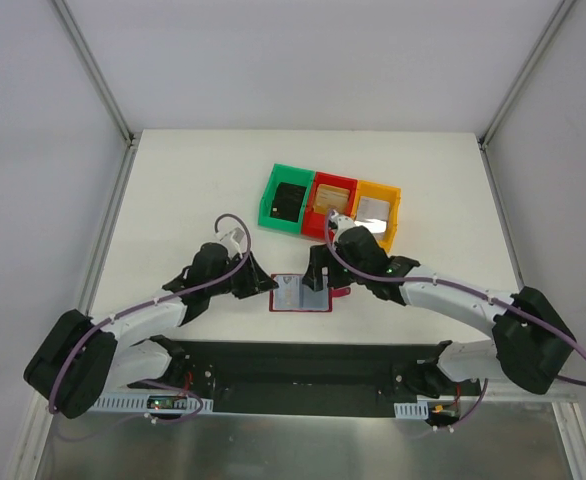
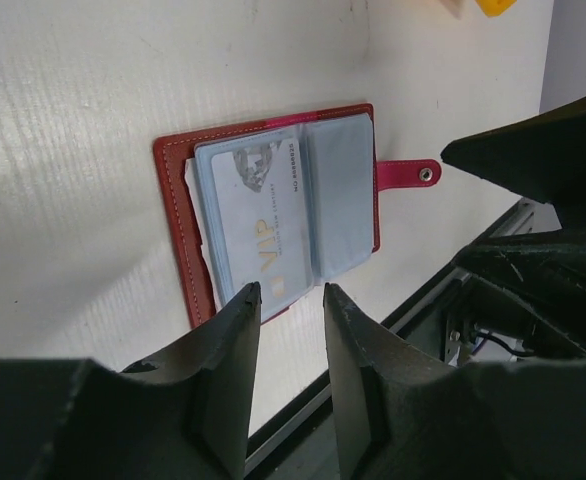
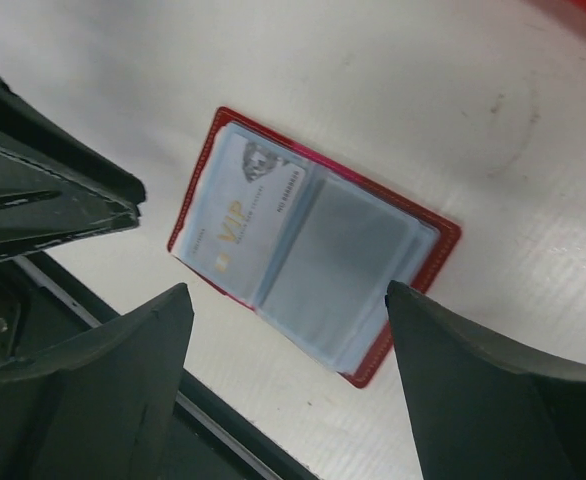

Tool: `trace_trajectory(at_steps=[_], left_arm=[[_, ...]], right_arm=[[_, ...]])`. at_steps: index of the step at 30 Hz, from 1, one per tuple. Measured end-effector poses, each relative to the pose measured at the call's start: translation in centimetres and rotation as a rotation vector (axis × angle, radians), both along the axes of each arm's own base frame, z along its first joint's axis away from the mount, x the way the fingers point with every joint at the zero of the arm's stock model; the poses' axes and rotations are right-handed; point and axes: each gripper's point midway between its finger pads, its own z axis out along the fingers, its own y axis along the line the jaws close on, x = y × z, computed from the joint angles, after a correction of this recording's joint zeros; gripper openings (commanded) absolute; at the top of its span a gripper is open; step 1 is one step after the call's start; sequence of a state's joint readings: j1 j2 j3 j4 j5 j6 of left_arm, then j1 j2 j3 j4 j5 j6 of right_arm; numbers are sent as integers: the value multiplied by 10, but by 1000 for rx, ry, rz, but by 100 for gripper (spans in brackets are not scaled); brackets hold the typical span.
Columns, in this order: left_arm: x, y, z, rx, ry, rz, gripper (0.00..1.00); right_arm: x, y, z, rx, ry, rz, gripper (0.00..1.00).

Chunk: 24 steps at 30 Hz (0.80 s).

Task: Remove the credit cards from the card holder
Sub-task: Remove the credit card from the card holder.

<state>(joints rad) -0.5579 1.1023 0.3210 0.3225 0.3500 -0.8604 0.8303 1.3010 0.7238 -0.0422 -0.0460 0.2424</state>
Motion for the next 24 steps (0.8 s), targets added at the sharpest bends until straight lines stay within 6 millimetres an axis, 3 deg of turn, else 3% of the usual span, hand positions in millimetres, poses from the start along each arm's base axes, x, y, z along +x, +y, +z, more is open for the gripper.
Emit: trace_trajectory(at_steps=[4, 16, 24], left_arm=[[2, -5, -3, -7, -1, -14, 24], [6, -19, -19, 26, 32, -54, 17], [8, -15, -35, 67, 62, -32, 10]], right_arm=[[-1, 16, -1, 95, 16, 10, 78], [-3, 40, -22, 221, 93, 8, 71], [-4, 58, -25, 310, 141, 21, 66]])
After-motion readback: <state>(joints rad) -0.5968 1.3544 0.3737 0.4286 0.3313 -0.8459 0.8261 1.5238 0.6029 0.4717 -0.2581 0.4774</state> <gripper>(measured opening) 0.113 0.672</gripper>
